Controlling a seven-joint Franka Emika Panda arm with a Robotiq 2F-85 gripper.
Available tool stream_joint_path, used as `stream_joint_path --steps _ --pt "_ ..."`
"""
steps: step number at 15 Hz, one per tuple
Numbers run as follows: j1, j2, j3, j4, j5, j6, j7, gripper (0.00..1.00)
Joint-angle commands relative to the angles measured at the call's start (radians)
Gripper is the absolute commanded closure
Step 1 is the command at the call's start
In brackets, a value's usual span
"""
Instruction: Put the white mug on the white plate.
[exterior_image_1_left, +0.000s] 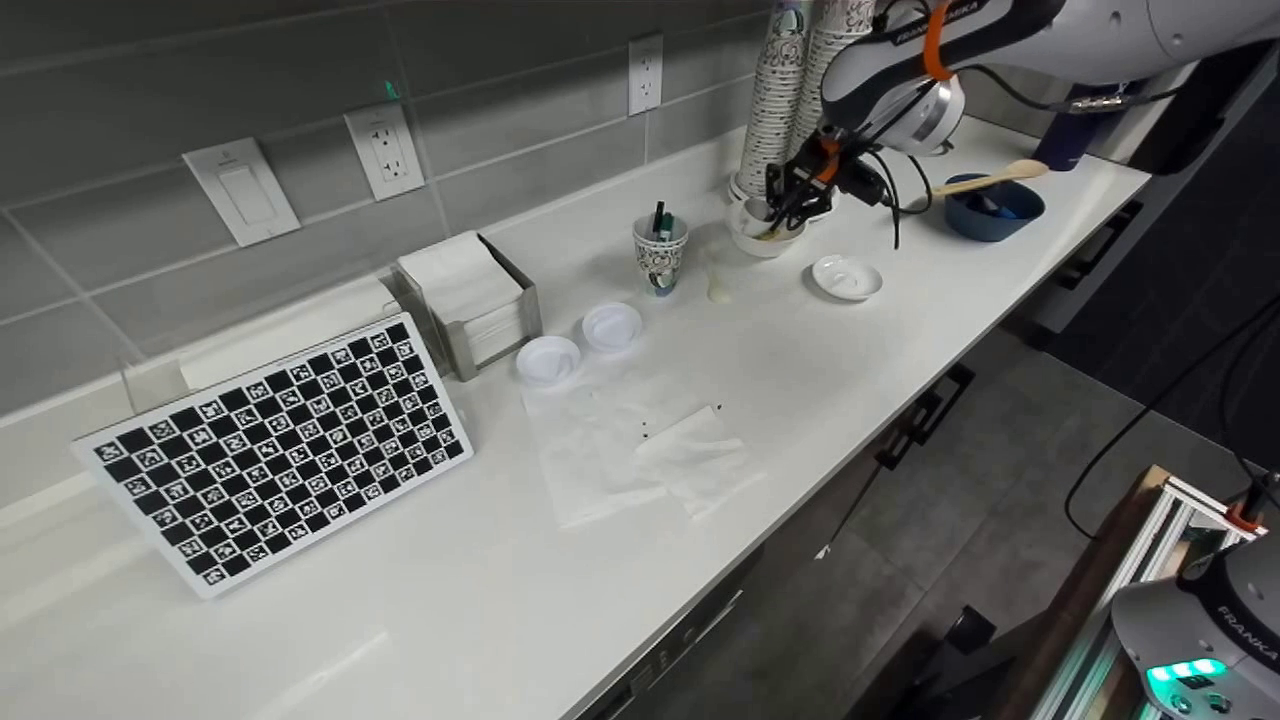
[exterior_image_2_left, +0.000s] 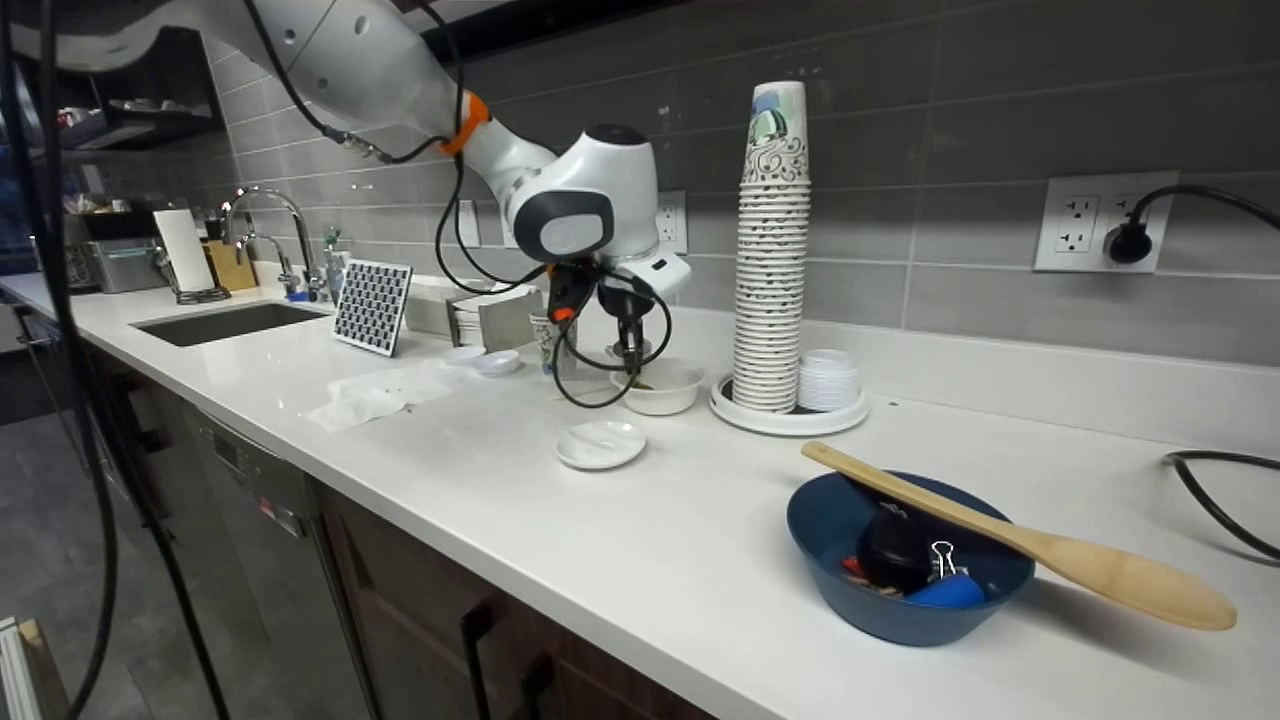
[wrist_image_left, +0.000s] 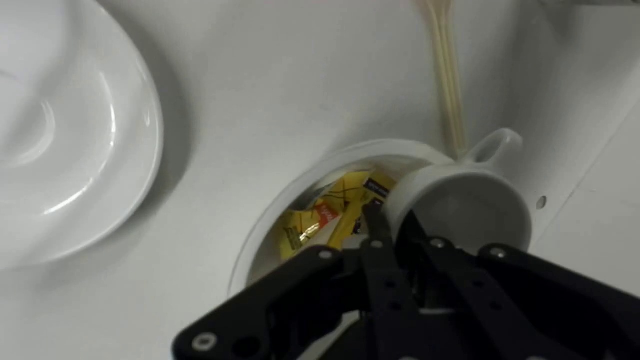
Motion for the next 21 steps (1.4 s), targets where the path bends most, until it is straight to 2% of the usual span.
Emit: stream_joint_path --steps 1,2,4,5,7,10,14,15,17,19,20,21 --pt "-0.004 -0.022 0.005 -0.047 0.056 0.057 -0.026 0.91" --pt "-0.01 -0.046 0.014 -0.093 0.098 0.106 -0.055 0.91" --pt "-0.013 -0.08 0.02 -0.143 0.122 0.134 -0.069 0.91" --pt "-0.012 -0.09 0.02 -0.154 0.123 0.135 -0.069 0.98" --pt "0.001 -0.127 0.015 -0.202 0.123 0.182 -0.075 0.98" --pt "0.014 -0.215 0.027 -0.336 0.151 0.31 -0.093 0.98" --pt "0.048 -0.327 0.018 -0.504 0.143 0.359 -0.03 0.98" --pt "0.057 -0.359 0.014 -0.553 0.156 0.406 -0.005 0.98" --pt "0.031 -0.411 0.05 -0.621 0.226 0.496 -0.006 0.98" --pt "0.005 -0.465 0.083 -0.665 0.346 0.546 -0.059 0.98" --pt "0.007 -0.468 0.066 -0.67 0.341 0.54 -0.039 0.98" --pt "0.023 -0.402 0.055 -0.614 0.289 0.524 -0.03 0.98"
